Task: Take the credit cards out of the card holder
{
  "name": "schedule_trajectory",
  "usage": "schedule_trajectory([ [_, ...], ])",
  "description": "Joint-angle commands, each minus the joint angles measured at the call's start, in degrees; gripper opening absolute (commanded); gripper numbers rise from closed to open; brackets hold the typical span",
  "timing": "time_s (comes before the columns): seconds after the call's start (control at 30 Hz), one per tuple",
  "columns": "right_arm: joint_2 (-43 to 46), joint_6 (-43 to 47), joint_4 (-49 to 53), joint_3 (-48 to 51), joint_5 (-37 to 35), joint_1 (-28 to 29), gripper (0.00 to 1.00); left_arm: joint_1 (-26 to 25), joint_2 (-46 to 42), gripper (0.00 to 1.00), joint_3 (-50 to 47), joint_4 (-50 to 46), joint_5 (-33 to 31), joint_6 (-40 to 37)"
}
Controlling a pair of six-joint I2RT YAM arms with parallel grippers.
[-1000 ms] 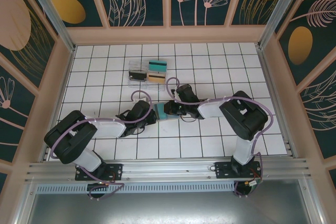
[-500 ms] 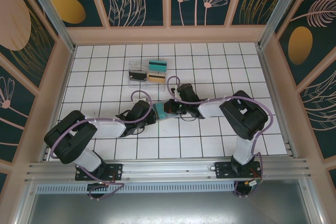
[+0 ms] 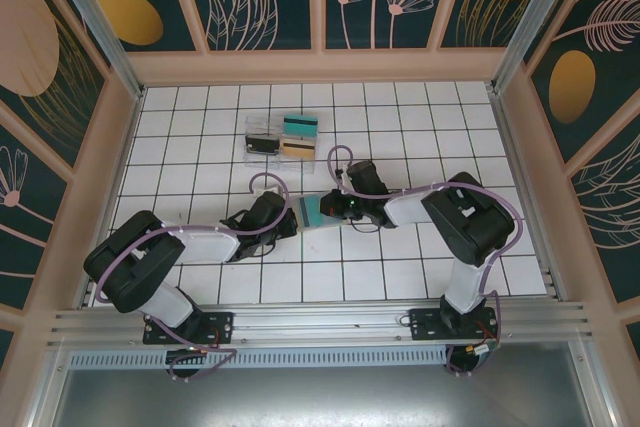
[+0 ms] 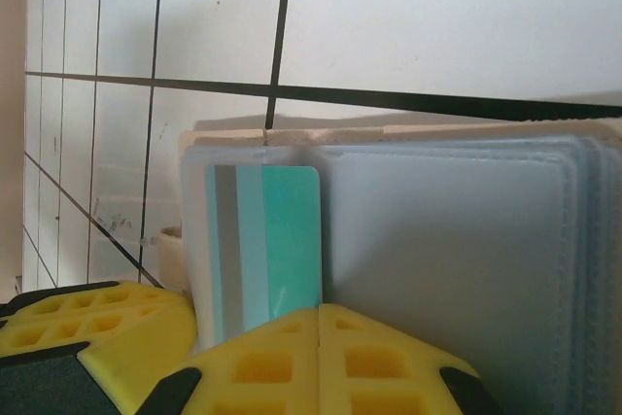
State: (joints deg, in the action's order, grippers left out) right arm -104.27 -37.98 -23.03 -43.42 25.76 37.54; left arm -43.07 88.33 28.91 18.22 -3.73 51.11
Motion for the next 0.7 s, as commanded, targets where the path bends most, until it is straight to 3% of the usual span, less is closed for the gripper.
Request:
schedule_trajectory([
  [0.0,1.0,0.3,-0.2,-0.3,1.1,0.3,0.10,0.3,-0.3,0.06,-0.6,-1.4,-0.3,0.1],
  [0.1,0.1,0.9,0.8,-1.4,0.6,1.2,0.19,0.2,-0.2,0.06,-0.7,-1.3,-0.2,0.0],
  [0.43,-2.1,0.6,0.4,-2.7,1.7,2.1,0.18,0.2,-0.4,0.06,-0.7,-1.1,0.2,0.0],
  [0.57,-2.0,0.5,0.5,-2.9,1.0,2.3,0.11,0.2,-0.4,0.06,-0.6,-1.1,0.3,0.0],
  [0.67,-1.7,0.5,0.5,-2.4,0.9,1.9,0.01,0.2,-0.6,0.06,-0.9,-1.2,0.1,0.0],
])
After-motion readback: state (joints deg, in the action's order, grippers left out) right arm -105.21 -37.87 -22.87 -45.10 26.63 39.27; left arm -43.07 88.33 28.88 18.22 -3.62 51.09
